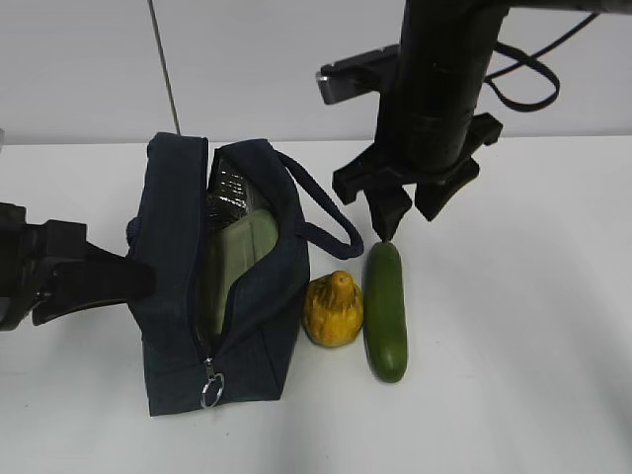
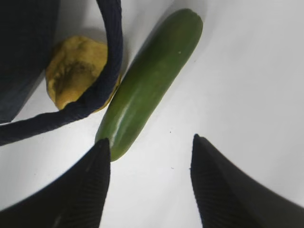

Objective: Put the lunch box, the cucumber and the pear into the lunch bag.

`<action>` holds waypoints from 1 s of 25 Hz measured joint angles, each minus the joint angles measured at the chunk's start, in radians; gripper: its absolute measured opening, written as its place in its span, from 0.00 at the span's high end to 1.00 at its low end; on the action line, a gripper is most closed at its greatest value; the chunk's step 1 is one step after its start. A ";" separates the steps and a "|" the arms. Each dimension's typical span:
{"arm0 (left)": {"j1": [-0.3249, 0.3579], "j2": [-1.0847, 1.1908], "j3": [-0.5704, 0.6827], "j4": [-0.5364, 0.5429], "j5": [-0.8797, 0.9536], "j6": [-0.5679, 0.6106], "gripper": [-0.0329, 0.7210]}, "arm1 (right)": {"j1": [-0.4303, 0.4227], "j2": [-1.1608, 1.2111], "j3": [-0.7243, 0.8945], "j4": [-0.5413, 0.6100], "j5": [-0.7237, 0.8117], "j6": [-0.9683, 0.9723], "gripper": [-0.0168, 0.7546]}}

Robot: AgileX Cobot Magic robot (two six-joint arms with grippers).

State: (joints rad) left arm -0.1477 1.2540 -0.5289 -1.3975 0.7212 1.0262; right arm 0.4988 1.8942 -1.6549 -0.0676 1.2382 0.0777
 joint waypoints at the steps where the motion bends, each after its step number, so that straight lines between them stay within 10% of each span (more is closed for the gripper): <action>1: 0.000 0.000 0.000 0.001 0.000 0.000 0.98 | -0.007 0.000 0.026 0.000 -0.015 0.015 0.43; 25: 0.000 0.000 0.000 0.006 0.023 0.000 0.98 | -0.082 0.209 0.098 0.131 -0.277 0.104 0.27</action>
State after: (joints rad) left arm -0.1477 1.2540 -0.5289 -1.3912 0.7446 1.0262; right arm 0.4167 2.1034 -1.5572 0.0633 0.9614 0.1816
